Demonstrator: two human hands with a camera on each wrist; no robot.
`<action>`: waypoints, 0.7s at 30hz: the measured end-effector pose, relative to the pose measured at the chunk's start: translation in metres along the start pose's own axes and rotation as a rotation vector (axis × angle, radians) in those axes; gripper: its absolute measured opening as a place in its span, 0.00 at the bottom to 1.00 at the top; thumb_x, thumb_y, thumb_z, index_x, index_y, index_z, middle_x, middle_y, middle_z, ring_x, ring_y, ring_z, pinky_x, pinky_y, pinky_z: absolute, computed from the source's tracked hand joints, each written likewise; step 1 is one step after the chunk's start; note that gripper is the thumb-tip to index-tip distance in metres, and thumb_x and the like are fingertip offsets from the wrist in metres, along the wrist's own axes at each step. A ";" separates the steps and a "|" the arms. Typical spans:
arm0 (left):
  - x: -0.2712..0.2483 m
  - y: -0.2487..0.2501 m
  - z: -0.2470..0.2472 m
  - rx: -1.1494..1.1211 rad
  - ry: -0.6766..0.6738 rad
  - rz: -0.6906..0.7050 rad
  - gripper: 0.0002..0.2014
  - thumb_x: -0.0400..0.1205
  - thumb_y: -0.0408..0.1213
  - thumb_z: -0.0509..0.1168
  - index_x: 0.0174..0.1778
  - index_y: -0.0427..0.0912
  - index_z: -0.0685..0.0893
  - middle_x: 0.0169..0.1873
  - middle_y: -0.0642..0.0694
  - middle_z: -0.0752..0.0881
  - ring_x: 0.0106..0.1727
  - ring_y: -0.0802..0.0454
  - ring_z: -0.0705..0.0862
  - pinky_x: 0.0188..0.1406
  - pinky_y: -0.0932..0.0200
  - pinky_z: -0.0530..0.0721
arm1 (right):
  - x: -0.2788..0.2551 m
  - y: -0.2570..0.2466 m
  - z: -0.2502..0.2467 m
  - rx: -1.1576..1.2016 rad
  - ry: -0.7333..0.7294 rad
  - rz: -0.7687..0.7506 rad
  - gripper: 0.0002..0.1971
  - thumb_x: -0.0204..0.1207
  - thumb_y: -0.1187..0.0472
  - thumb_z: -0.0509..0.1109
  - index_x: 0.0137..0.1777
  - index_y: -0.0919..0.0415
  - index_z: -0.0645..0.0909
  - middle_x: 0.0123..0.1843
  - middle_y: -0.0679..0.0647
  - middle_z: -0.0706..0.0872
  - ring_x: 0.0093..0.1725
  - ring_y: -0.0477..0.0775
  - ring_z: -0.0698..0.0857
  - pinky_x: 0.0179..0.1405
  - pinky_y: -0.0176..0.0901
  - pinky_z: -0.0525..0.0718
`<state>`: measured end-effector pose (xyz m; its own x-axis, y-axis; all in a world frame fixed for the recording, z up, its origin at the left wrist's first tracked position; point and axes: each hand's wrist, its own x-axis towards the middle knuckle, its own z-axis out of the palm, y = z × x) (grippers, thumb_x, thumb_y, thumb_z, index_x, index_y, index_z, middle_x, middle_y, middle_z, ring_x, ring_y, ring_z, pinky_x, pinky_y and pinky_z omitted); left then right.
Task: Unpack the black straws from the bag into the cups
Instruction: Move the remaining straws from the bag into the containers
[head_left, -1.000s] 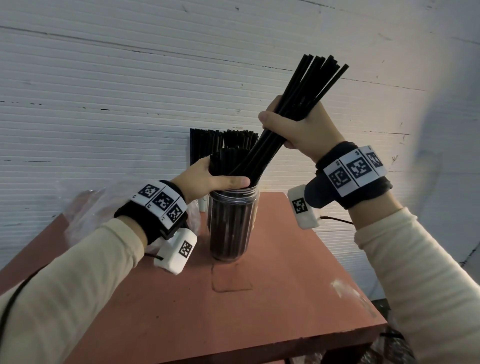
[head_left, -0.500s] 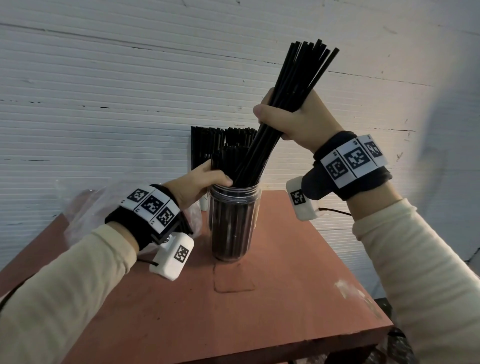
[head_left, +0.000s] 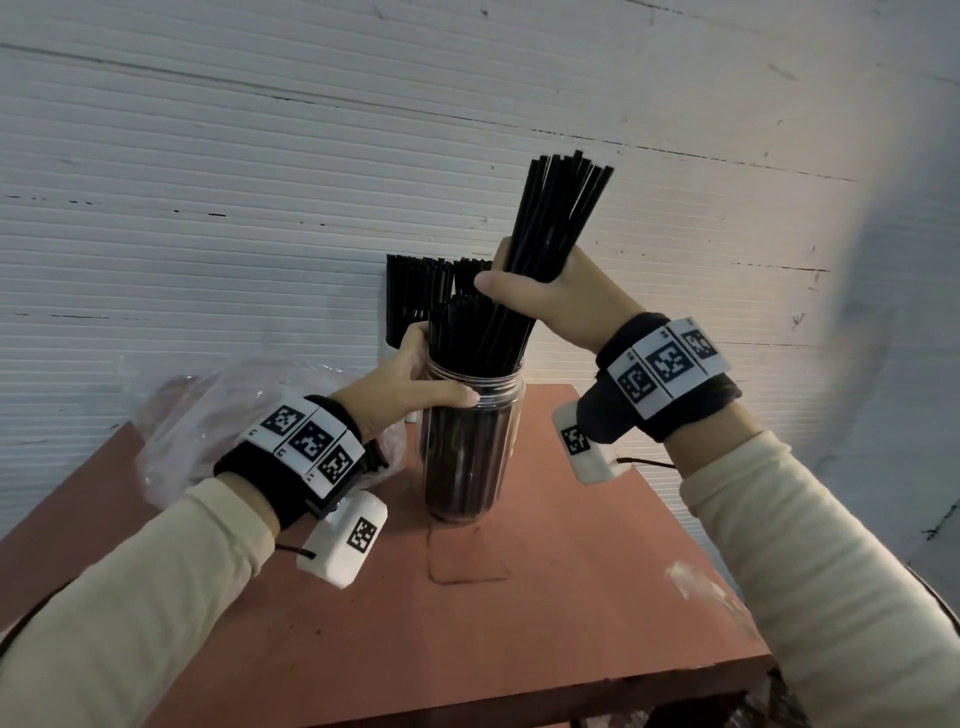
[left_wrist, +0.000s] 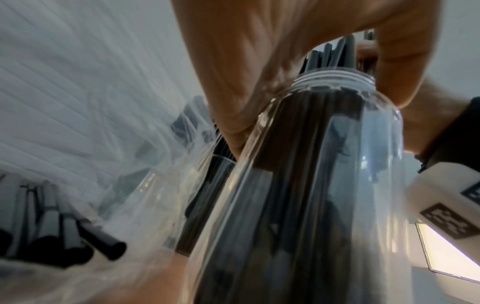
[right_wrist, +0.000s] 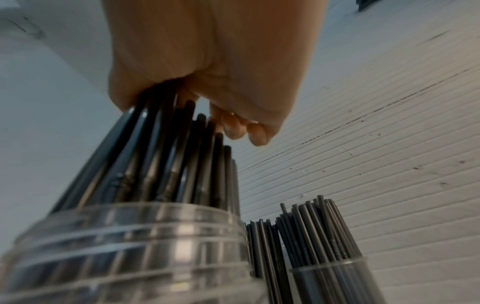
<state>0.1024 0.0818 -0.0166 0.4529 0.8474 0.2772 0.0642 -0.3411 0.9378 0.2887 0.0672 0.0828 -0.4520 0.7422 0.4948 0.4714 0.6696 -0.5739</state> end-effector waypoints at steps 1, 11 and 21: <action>-0.001 0.000 0.000 0.010 0.006 -0.005 0.52 0.57 0.49 0.77 0.76 0.45 0.60 0.70 0.46 0.76 0.69 0.56 0.78 0.67 0.58 0.79 | -0.001 0.000 0.002 0.000 -0.012 0.006 0.13 0.81 0.62 0.68 0.34 0.59 0.77 0.26 0.38 0.78 0.30 0.35 0.79 0.33 0.25 0.75; -0.020 0.002 0.002 0.135 0.105 -0.008 0.49 0.60 0.59 0.78 0.78 0.50 0.67 0.70 0.57 0.79 0.71 0.58 0.79 0.75 0.47 0.74 | -0.009 -0.016 -0.003 -0.028 0.446 -0.016 0.39 0.72 0.44 0.76 0.76 0.54 0.59 0.70 0.50 0.72 0.67 0.46 0.76 0.65 0.43 0.79; -0.021 0.004 0.019 0.144 0.233 -0.024 0.43 0.68 0.49 0.78 0.76 0.43 0.66 0.69 0.51 0.79 0.69 0.57 0.79 0.73 0.56 0.73 | 0.014 -0.030 0.013 -0.410 0.588 -0.316 0.15 0.80 0.61 0.67 0.63 0.65 0.83 0.60 0.56 0.84 0.56 0.49 0.82 0.59 0.35 0.76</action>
<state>0.1100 0.0550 -0.0224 0.2340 0.9211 0.3112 0.2059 -0.3598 0.9100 0.2578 0.0572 0.0988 -0.1898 0.3298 0.9248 0.6813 0.7225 -0.1179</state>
